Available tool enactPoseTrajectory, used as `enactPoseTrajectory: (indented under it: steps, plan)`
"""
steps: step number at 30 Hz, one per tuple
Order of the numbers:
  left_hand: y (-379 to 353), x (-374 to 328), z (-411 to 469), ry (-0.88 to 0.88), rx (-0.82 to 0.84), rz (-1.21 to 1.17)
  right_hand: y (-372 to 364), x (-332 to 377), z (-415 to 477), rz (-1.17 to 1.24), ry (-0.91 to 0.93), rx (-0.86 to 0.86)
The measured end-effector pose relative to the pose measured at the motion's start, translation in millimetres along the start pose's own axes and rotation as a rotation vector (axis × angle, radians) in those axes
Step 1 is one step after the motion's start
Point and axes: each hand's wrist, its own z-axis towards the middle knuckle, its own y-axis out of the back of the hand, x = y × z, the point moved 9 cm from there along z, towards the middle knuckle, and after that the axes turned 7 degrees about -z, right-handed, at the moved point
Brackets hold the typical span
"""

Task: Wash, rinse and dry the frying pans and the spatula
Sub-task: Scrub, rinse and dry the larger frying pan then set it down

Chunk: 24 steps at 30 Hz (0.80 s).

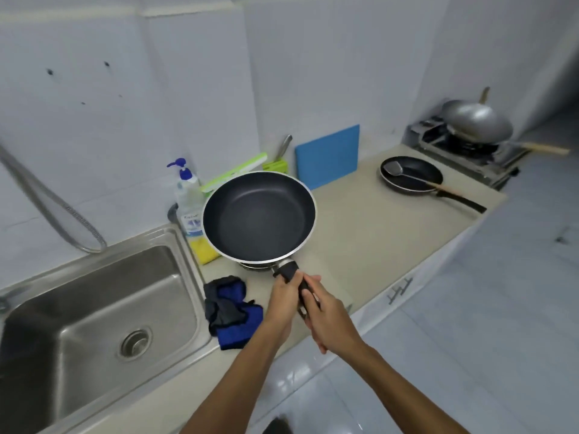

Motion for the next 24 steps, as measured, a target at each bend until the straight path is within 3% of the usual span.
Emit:
enactPoseTrajectory:
  steps: [11,24]
  plan:
    - [-142,57,108,0.193,0.163,-0.036,116,-116,59,-0.036,-0.156,-0.132]
    - [-239,125,230,0.467,0.09,-0.094,185,-251,153,0.03,-0.29,-0.023]
